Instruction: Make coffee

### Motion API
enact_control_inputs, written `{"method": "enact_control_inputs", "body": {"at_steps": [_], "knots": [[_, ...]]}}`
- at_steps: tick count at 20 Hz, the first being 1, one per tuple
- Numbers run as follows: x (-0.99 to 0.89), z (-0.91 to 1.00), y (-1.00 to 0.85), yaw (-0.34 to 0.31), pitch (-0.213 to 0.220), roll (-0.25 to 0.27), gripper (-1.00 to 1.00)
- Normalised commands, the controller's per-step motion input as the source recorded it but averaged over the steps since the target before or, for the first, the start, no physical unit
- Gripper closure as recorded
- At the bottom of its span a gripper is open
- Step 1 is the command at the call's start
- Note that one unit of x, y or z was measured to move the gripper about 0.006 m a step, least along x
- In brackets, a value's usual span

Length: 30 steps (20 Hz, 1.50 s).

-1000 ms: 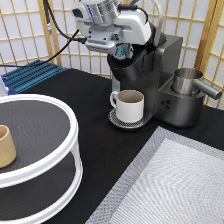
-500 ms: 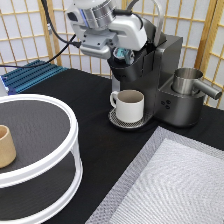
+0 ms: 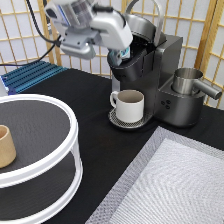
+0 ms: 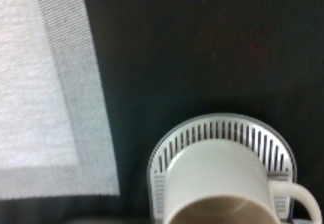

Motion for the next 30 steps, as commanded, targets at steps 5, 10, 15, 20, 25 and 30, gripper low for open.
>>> {"method": "enact_control_inputs", "body": {"at_steps": [5, 10, 15, 20, 25, 30], "knots": [[0.0, 1.0, 0.95, -0.032, -0.009, -0.099, -1.0], [0.0, 1.0, 0.92, -0.039, 0.0, -0.151, -1.0], [0.18, 0.77, 0.77, -0.031, 0.045, -0.288, -1.0], [0.38, 0.14, 0.49, -0.05, 0.078, -0.302, -1.0], [0.56, 0.02, 0.13, -0.017, 0.142, -0.251, -1.0], [0.71, 0.16, -0.01, -0.018, 0.151, -0.124, -1.0]]}}
